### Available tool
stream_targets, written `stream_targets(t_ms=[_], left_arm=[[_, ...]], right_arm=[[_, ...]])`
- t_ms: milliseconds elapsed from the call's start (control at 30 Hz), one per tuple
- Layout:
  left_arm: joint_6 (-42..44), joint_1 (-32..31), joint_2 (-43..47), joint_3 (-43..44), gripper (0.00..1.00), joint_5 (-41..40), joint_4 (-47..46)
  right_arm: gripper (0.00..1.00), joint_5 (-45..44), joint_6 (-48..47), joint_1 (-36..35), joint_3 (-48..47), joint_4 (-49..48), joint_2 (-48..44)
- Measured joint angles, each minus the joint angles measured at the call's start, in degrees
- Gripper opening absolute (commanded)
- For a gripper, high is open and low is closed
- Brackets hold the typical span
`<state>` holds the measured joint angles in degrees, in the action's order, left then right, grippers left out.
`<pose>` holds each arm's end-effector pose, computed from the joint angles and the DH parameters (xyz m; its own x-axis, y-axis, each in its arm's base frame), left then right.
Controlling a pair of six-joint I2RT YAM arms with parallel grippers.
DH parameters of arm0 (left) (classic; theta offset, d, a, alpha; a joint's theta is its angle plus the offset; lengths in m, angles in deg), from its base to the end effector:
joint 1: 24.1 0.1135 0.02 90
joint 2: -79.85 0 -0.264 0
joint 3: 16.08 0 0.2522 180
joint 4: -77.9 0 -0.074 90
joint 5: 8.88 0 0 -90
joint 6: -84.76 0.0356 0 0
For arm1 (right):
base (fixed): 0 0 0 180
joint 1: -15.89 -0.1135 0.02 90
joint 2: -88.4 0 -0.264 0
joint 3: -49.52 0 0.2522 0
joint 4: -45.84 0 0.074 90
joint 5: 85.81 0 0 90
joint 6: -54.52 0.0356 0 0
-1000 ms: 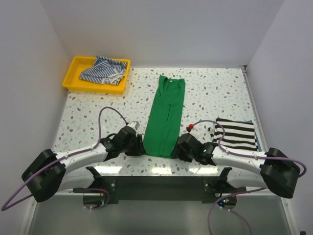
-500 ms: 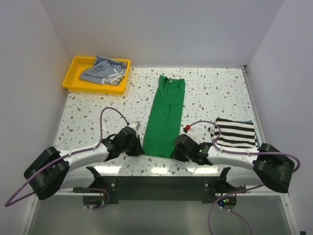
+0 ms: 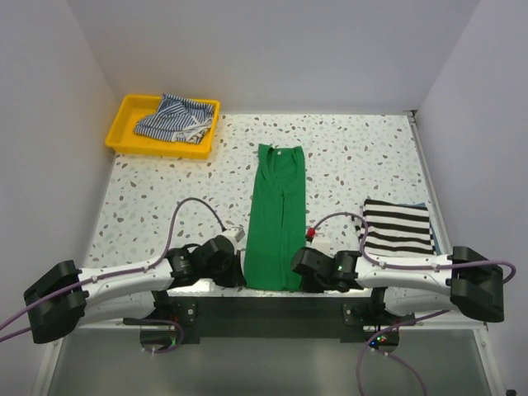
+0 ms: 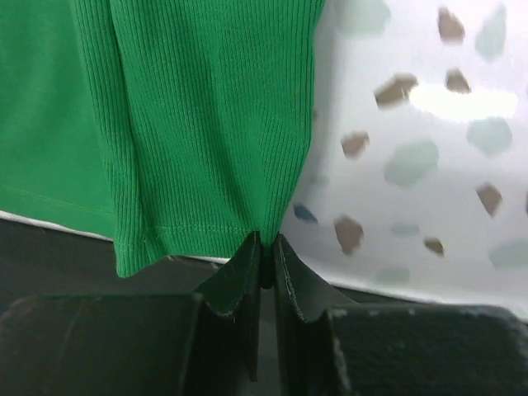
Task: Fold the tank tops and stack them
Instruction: Fold the tank top
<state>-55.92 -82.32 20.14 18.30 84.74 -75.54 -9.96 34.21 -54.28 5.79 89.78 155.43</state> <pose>0.0941 -0.1562 0.1474 -0.9348 0.0428 -0.3526 0.2300 0.8295 -0.5089 0.0728 0.1763 0.1567 -0.9339 0.0908 -0.3457 -0.0121 0.9586 0.2846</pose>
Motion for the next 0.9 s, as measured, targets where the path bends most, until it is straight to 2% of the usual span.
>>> stream_targets(t_ms=[167,367,900], left_arm=[[-3.4,-1.0,7.5,0.7,0.0,-2.5,5.8],[-3.5,-0.5,3.1,8.4,0.0,-5.7,9.0],[3.3,12.3,-7.5,18.7,0.0,-5.3,5.4]], right_arm=[[0.16,-1.2,1.9,-3.2,-2.0,9.2,-2.9],[0.16,-4.6,1.1,-2.3,-9.1,14.1,-2.0],[0.15,-6.4,-12.5,15.4,-18.9,10.2,7.1]])
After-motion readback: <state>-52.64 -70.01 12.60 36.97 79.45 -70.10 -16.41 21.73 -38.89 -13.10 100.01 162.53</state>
